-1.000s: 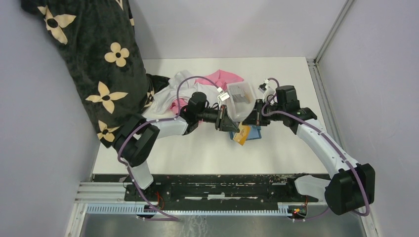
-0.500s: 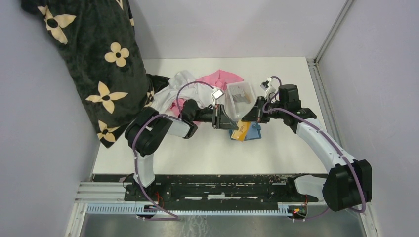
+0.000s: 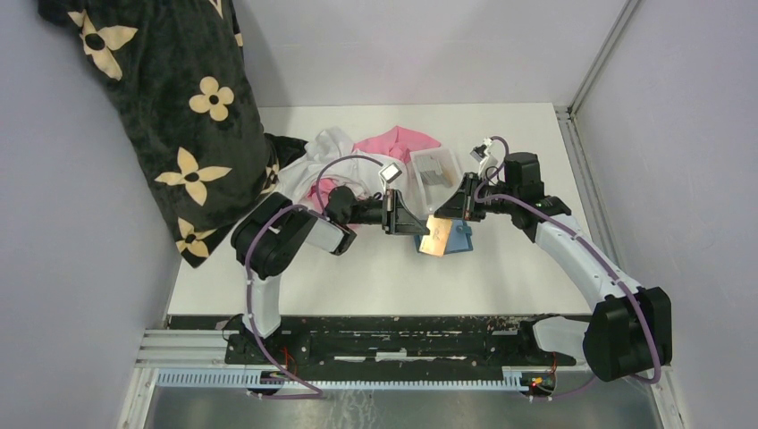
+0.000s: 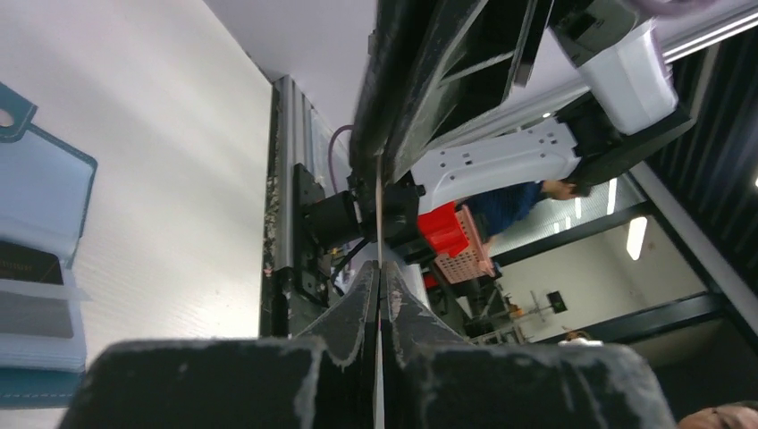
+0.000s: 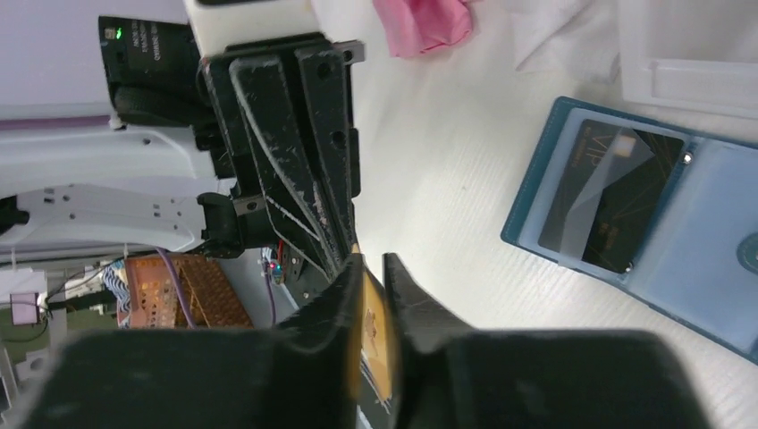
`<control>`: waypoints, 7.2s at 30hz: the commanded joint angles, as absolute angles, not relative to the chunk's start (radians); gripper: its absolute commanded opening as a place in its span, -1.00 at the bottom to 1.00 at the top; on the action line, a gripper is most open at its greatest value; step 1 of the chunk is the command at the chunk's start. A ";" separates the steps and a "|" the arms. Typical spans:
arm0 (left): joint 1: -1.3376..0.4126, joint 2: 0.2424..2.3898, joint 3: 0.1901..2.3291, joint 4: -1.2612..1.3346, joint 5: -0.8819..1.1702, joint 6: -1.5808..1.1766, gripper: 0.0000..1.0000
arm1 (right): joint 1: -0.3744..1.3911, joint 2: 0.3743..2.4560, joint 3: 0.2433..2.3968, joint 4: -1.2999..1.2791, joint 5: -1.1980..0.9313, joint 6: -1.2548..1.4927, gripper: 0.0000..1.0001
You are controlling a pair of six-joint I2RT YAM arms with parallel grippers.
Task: Put the credit cards into the card holder
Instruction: Pick up the credit card from the storage box, then insert the credit card into the card holder.
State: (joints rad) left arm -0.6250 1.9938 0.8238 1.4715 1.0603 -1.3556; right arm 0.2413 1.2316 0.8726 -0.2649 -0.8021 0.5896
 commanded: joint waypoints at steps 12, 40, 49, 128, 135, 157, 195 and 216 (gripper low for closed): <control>-0.746 1.748 0.700 0.870 0.438 -0.807 -0.94 | 0.238 1.174 0.883 -0.322 -0.420 0.508 -0.21; -0.859 1.858 0.930 0.509 -0.044 -1.015 -0.94 | 0.237 1.381 0.808 -0.256 -0.110 0.485 -0.98; -0.870 1.889 0.958 0.459 -0.052 -1.011 -0.94 | 0.238 1.433 0.814 -0.247 -0.096 0.482 -0.98; -0.920 2.027 0.839 0.650 -0.108 -1.316 -0.94 | 0.238 1.577 0.850 -0.283 -0.015 0.482 -0.98; -0.921 2.044 0.851 0.649 -0.102 -1.321 -0.94 | 0.238 1.576 0.851 -0.284 -0.015 0.480 -0.98; -0.920 2.142 0.996 0.541 -0.065 -1.289 -0.92 | 0.238 1.574 0.854 -0.290 -0.033 0.480 -0.97; -0.920 2.027 1.029 0.351 -0.179 -1.129 -0.22 | 0.238 1.470 0.850 -0.304 0.035 0.482 -0.43; -0.920 1.982 1.153 0.073 -0.194 -0.914 -0.07 | 0.256 1.529 0.830 -0.263 0.002 0.511 -0.55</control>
State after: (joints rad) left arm -0.9222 1.9945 1.1240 0.1974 -0.1642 -1.0149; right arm 0.2413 1.5085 0.8284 -0.2996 0.0032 0.4973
